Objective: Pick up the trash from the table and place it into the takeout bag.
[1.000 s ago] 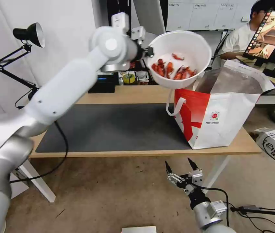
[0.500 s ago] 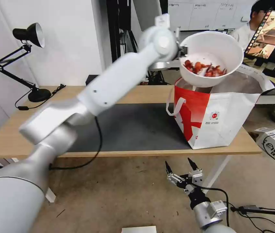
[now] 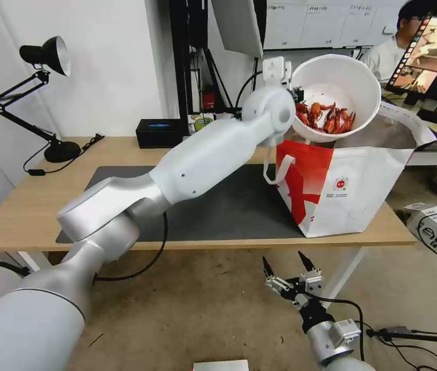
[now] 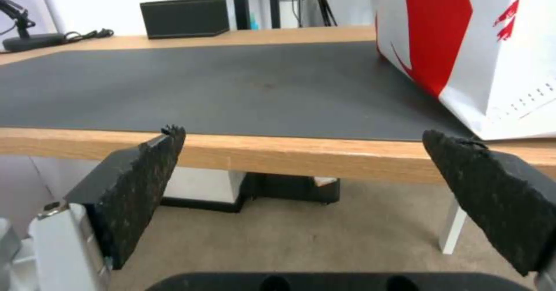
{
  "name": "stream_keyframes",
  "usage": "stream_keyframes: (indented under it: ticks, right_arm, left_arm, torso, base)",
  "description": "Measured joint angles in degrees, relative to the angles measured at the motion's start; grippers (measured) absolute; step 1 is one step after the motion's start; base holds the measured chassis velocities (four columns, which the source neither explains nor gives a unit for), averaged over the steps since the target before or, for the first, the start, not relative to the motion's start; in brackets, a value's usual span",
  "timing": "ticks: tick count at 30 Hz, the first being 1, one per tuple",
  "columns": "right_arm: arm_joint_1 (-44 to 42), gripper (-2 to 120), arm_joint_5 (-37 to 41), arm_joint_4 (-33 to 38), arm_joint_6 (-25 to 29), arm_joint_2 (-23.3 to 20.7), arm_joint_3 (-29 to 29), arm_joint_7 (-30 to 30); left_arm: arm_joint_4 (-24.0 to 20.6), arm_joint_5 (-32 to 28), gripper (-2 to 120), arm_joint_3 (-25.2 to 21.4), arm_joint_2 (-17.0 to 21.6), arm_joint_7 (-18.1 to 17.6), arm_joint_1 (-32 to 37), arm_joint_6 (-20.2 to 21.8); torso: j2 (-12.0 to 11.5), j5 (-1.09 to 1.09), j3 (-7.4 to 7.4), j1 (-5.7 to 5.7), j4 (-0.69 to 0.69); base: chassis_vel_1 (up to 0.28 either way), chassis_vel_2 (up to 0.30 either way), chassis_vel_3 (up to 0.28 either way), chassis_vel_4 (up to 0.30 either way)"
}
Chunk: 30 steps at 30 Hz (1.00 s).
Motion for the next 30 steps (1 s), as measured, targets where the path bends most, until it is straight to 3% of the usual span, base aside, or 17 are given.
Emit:
stream_keyframes:
  ticks: [6, 14, 19, 22, 28, 30]
  right_arm:
    - [0.0, 100, 0.0, 0.0, 0.0, 0.0, 0.0, 0.0]
    - [0.0, 100, 0.0, 0.0, 0.0, 0.0, 0.0, 0.0]
    - [0.0, 100, 0.0, 0.0, 0.0, 0.0, 0.0, 0.0]
    - [0.0, 100, 0.0, 0.0, 0.0, 0.0, 0.0, 0.0]
    - [0.0, 100, 0.0, 0.0, 0.0, 0.0, 0.0, 0.0]
    - [0.0, 100, 0.0, 0.0, 0.0, 0.0, 0.0, 0.0]
  left_arm:
    - [-4.0, 1.0, 0, 2.3, 3.5, 4.4, 0.5, 1.3]
    - [-4.6, -2.0, 0, 2.4, 4.2, 4.6, 0.4, 4.3]
    - [-5.5, -5.9, 0, 1.6, 4.8, 6.2, 0.0, 9.8]
    - [-6.4, -9.5, 0, 1.0, 5.4, 7.5, -0.1, 16.3]
    - [-6.3, -11.0, 1, 0.9, 5.5, 7.4, 0.0, 19.5]
    - [-5.9, -10.9, 9, 0.8, 5.4, 6.8, 0.2, 19.5]
  torso:
    - [0.0, 0.0, 0.0, 0.0, -0.01]
    - [0.0, 0.0, 0.0, 0.0, -0.01]
    - [0.0, 0.0, 0.0, 0.0, -0.01]
    - [0.0, 0.01, 0.0, 0.0, -0.01]
    - [0.0, 0.01, 0.0, 0.0, -0.01]
    - [0.0, 0.01, 0.0, 0.0, -0.01]
  base:
    - [0.0, 0.0, 0.0, 0.0]
    - [0.0, 0.0, 0.0, 0.0]
    - [0.0, 0.0, 0.0, 0.0]
    - [0.0, 0.0, 0.0, 0.0]
    - [0.0, 0.0, 0.0, 0.0]
    - [0.0, 0.0, 0.0, 0.0]
